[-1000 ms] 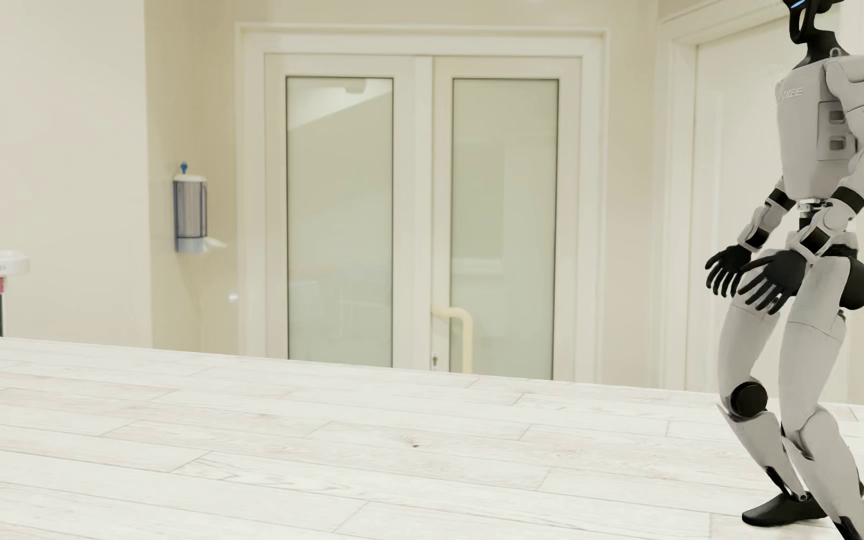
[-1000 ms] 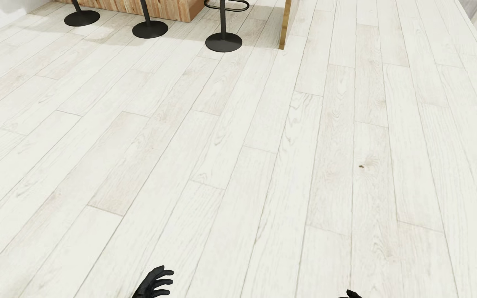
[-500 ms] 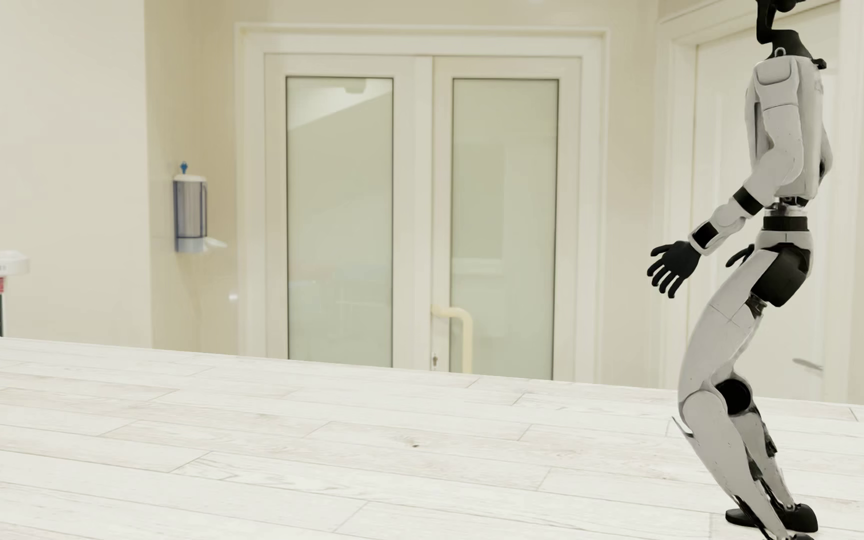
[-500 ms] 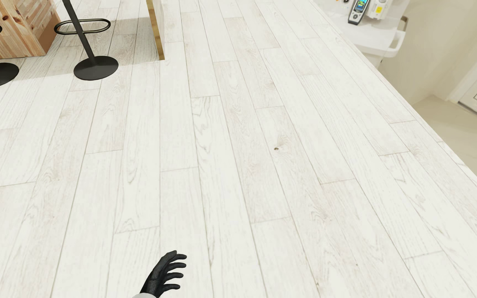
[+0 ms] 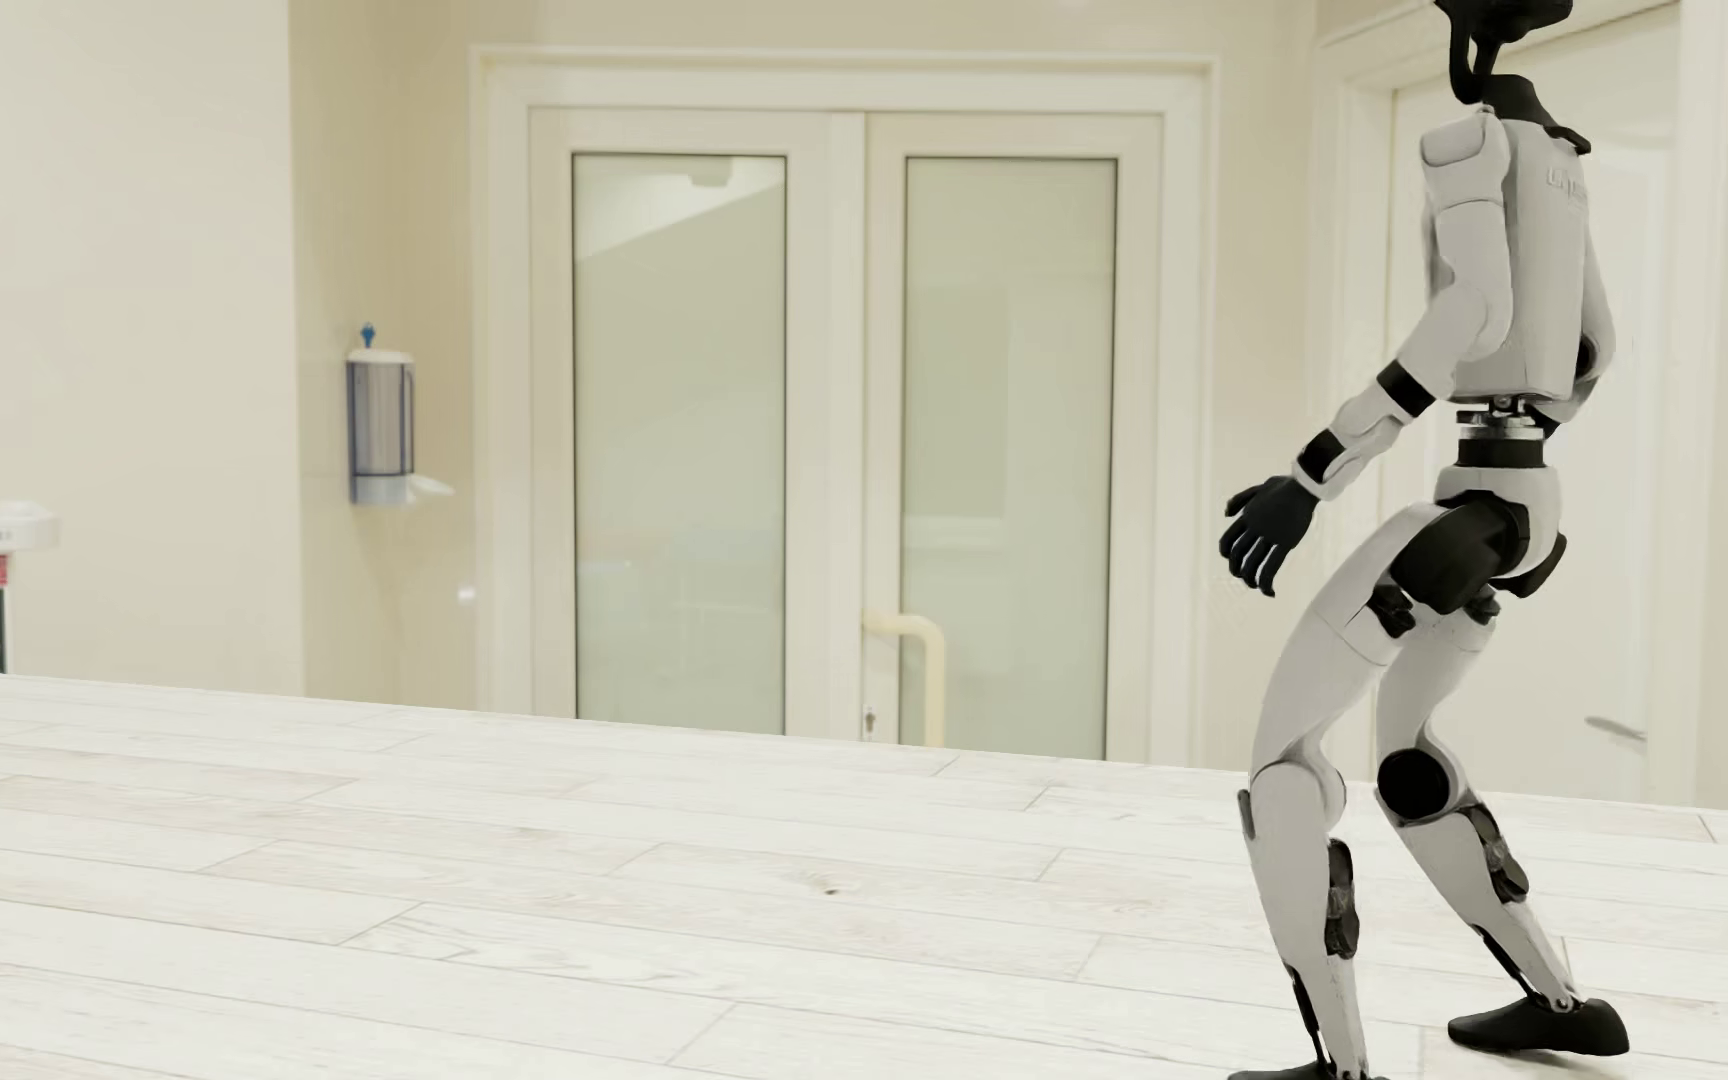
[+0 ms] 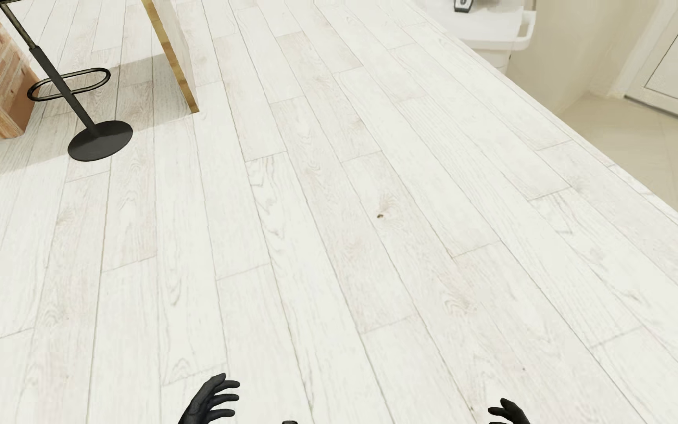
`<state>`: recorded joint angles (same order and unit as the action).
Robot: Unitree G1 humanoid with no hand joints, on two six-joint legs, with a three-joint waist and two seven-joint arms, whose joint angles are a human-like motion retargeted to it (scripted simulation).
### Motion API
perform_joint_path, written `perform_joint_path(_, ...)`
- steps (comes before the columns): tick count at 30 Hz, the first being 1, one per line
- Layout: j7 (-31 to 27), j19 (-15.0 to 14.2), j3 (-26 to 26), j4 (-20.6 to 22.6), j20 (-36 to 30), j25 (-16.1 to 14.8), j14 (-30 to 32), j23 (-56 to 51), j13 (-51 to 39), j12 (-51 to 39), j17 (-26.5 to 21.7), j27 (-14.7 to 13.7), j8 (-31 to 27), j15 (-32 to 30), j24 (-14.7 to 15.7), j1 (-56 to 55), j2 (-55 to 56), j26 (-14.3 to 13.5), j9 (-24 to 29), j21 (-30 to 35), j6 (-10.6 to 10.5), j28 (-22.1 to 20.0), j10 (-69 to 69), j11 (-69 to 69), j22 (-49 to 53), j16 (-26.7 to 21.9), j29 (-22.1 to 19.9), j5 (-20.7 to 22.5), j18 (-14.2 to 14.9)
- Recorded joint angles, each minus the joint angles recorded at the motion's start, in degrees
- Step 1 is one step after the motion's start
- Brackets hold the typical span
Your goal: Face back
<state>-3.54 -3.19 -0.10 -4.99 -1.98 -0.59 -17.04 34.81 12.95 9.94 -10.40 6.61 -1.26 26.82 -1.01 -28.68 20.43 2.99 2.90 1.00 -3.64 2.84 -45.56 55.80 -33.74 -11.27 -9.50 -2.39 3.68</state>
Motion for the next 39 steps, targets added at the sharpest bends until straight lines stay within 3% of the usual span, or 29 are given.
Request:
perform_joint_path(1,-0.5,-0.9,2.2,0.5,-0.2,-0.3,0.4,-1.3,-2.9,2.2,0.3,0.6,-0.1,0.5,2.7,0.6,-1.0,0.5,-0.7,1.8,0.2,-1.5,1.1,-1.4,-1.4,1.4,2.1,-0.3,2.6)
perform_joint_path(3,-0.7,-2.6,6.5,1.4,-1.3,-1.6,1.7,-1.9,-7.5,5.0,0.9,-1.6,-0.5,-1.6,8.2,2.0,-1.0,1.5,-0.9,0.9,1.9,-3.2,4.1,-1.3,-3.3,2.1,7.4,-0.8,2.4)
perform_joint_path(5,-0.1,-4.7,7.5,1.8,-1.3,-2.7,2.9,-1.6,-8.2,5.2,0.6,-4.2,-1.1,-0.8,9.5,2.8,-2.1,1.7,-0.5,0.5,4.1,-4.3,6.3,-3.9,-2.7,2.0,11.7,-1.4,2.3)
perform_joint_path(7,0.2,-3.9,6.7,1.8,-0.3,-2.8,3.8,-1.5,-5.5,2.9,-0.8,-3.9,-1.0,3.2,7.3,2.6,-5.8,0.4,-0.3,0.7,5.6,-4.5,7.6,-12.5,-1.7,3.1,13.3,-1.7,2.4)
perform_joint_path(8,0.3,0.9,5.9,2.1,-1.1,-2.2,4.4,-2.4,-3.4,2.5,-2.2,-2.7,-0.9,2.5,5.9,2.8,-6.0,-0.7,-0.3,0.6,5.8,-4.2,8.7,-13.7,-1.2,2.8,13.2,-1.7,2.2)
perform_joint_path(9,0.5,2.3,5.2,1.7,-1.0,-1.3,5.0,-1.8,-3.4,1.9,-1.9,-1.3,-1.0,1.9,4.9,3.0,-5.9,-1.7,-0.4,0.6,5.6,-3.5,9.8,-14.5,-2.1,1.6,12.4,-1.3,2.2)
perform_joint_path(11,0.8,-0.9,5.6,1.1,-0.9,0.6,5.0,-2.7,-2.8,2.0,-0.4,0.1,-1.4,1.0,2.0,3.1,-6.1,-2.4,-0.4,1.0,4.4,-3.0,9.9,-15.4,-1.8,2.1,10.3,-1.0,2.2)
perform_joint_path(12,0.8,0.8,5.8,1.0,-1.3,1.2,4.8,-1.1,-4.6,2.3,0.2,-0.5,-1.6,0.7,1.0,3.0,-5.9,-1.8,-0.2,1.6,3.5,-2.9,9.3,-14.8,-2.3,3.0,9.7,-0.7,2.2)
perform_joint_path(13,0.9,0.5,5.9,0.8,-1.8,1.3,4.5,-1.7,-5.8,2.3,0.5,-1.2,-1.8,0.3,0.6,3.1,-5.6,-0.7,0.3,2.2,2.7,-2.6,8.8,-13.6,-3.1,3.0,9.4,-0.5,2.1)
perform_joint_path(15,0.8,-2.3,6.4,1.6,-0.3,0.7,5.5,-1.3,-5.1,2.5,0.8,-4.3,-2.0,-0.2,1.3,3.3,-4.7,2.6,0.0,2.0,2.6,-1.8,10.3,-12.5,-2.5,2.4,10.3,-1.2,2.0)
perform_joint_path(16,0.7,-1.9,6.9,2.2,-0.3,0.5,6.2,-1.4,-4.9,2.9,-0.3,-4.5,-2.1,1.1,2.0,3.1,-5.8,3.9,-0.5,1.6,2.8,-1.6,11.3,-15.5,-1.2,2.2,11.3,-1.7,1.9)
perform_joint_path(17,0.7,0.8,6.9,2.1,-0.8,0.5,6.9,-1.2,-5.3,3.4,-1.5,-4.4,-1.8,0.3,3.0,3.4,-6.1,4.3,-1.0,0.9,2.5,-1.5,12.5,-16.9,-2.1,1.6,12.3,-1.6,2.0)
perform_joint_path(19,0.4,-0.7,6.4,2.0,-1.3,0.4,6.7,-1.8,-5.5,2.9,-1.4,-4.6,-1.6,-0.1,4.4,3.3,-5.0,4.0,-0.2,0.8,2.2,-2.8,11.8,-13.8,-2.5,2.5,13.0,-1.5,2.1)
perform_joint_path(20,0.3,0.3,6.0,2.3,-1.7,0.3,6.8,-0.9,-4.8,2.6,-1.1,-5.0,-1.4,0.3,5.0,2.8,-4.3,3.5,-0.3,0.8,2.6,-3.2,11.5,-12.8,-2.7,2.3,13.1,-1.7,2.2)
perform_joint_path(22,0.8,0.1,6.5,2.2,-3.0,-1.1,4.2,-0.2,-4.6,1.2,-1.6,-3.8,-1.7,1.7,4.3,1.9,-5.1,3.1,0.3,0.3,2.1,-3.2,8.4,-13.4,-2.1,3.0,12.8,-1.7,-0.6)
perform_joint_path(23,1.4,0.2,6.1,1.6,-2.4,-2.2,2.1,-0.1,-5.2,1.5,-1.0,-3.3,-2.1,1.6,3.8,1.7,-5.1,2.8,0.1,0.5,1.8,-2.4,7.3,-13.5,-2.3,1.5,12.2,-1.3,-0.7)
perform_joint_path(25,0.9,-0.2,4.1,1.6,-0.8,-3.9,5.1,-1.9,-5.8,2.6,-0.2,-1.9,-2.0,0.1,3.2,1.8,-2.2,1.7,-0.2,1.5,1.7,-2.3,7.7,-7.7,-2.5,1.5,11.3,-1.2,2.1)
perform_joint_path(29,1.1,0.3,6.5,1.8,-0.3,-0.9,6.4,-1.8,-4.0,3.4,-0.5,-1.7,-1.5,0.4,4.4,3.3,-5.4,-0.7,-0.8,1.0,3.5,-2.4,11.2,-14.3,-2.1,1.8,10.8,-1.6,1.0)
perform_joint_path(31,1.1,0.3,7.3,1.8,0.4,-0.6,5.2,-1.6,-4.2,2.5,-0.3,-1.9,-1.4,-0.2,3.2,2.9,-5.2,0.2,-1.4,0.9,3.5,-2.3,11.2,-15.1,-2.3,2.0,10.1,-1.6,-0.2)
perform_joint_path(33,0.4,0.2,6.4,2.2,0.7,0.4,6.6,-1.9,-4.4,3.2,-0.7,-2.5,-1.4,0.0,1.4,3.0,-5.0,1.7,-1.8,2.0,3.4,-1.6,11.7,-14.6,-2.8,2.5,10.3,-1.7,0.9)
perform_joint_path(35,0.8,0.3,8.3,2.4,-2.0,2.0,6.4,-1.2,-3.7,3.6,0.2,-3.0,-1.7,0.2,1.9,3.5,-4.9,3.0,-2.2,1.3,4.1,-0.6,12.6,-14.5,-2.8,2.4,11.3,-2.1,2.2)
perform_joint_path(38,1.8,0.2,7.5,1.4,1.1,1.8,-0.4,-0.4,-5.4,4.3,-2.7,-3.3,-1.5,-0.2,1.7,1.9,-6.0,4.2,-1.9,-0.3,1.9,1.4,7.4,-15.8,-2.1,2.7,14.4,-1.3,-6.2)
perform_joint_path(39,1.4,0.2,6.8,0.8,1.1,1.7,2.9,-1.3,-4.7,2.9,-1.6,-3.2,-1.4,0.6,0.7,1.5,-5.1,4.3,-2.0,0.3,1.6,1.3,7.9,-14.4,-2.3,2.4,14.2,-1.0,-1.2)
